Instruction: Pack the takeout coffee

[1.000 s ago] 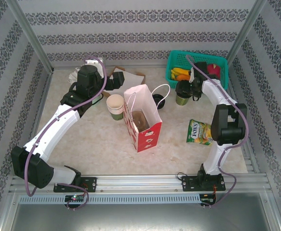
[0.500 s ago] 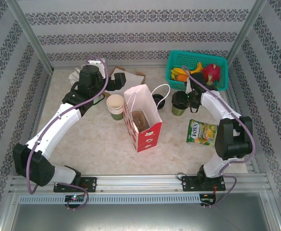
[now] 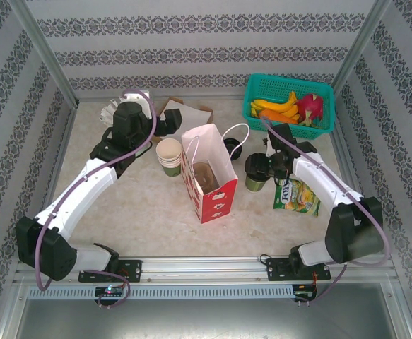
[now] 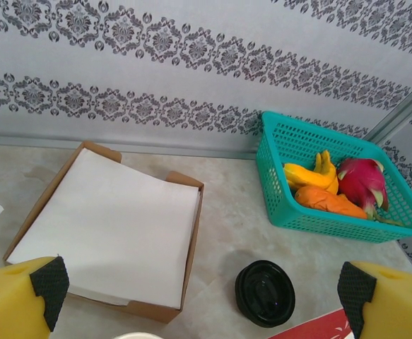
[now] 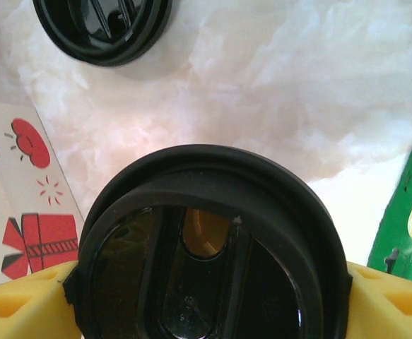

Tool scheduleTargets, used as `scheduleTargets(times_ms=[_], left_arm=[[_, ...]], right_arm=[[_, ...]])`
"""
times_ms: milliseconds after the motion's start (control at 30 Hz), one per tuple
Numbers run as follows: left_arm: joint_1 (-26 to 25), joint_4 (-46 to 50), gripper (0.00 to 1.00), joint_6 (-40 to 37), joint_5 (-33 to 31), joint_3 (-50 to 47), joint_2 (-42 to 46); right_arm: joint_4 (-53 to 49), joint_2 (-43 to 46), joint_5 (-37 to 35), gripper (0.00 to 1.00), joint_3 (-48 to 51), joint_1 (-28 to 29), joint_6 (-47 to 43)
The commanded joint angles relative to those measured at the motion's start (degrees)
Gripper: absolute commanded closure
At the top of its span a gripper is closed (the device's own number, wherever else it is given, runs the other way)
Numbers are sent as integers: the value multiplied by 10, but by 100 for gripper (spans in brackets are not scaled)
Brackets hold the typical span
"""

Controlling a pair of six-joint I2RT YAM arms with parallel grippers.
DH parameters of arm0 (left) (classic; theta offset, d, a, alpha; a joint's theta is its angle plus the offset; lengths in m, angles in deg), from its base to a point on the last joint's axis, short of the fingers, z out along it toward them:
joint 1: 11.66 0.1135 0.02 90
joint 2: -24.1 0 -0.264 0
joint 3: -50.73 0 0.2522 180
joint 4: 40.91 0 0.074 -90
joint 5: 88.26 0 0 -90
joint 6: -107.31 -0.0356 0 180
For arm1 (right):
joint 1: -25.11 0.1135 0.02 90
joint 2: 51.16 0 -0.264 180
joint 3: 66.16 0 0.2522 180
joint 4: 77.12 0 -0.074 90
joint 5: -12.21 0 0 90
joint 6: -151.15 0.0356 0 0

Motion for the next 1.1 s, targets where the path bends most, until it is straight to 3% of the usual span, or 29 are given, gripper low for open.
scheduleTargets(times_ms=[0,233,367,633,1067], left_arm=[[8,-41,1,-16,2,-4,11],[8,-59,1,-13,8,-7,4],[8,-59,1,-12,3,-8,4],[8,-55,1,-18,2,-11,6],[8,-66,1,-29,-11,-32,26]], right_arm=[[-29,16,-24,20,22,8,15],[-37,20,-40,12,7,16,13],[-38,17,-39,2,-9,24,17],[-36,3,-45,2,-21,33,40],[-131,-77,-105,2,-104,63,49]])
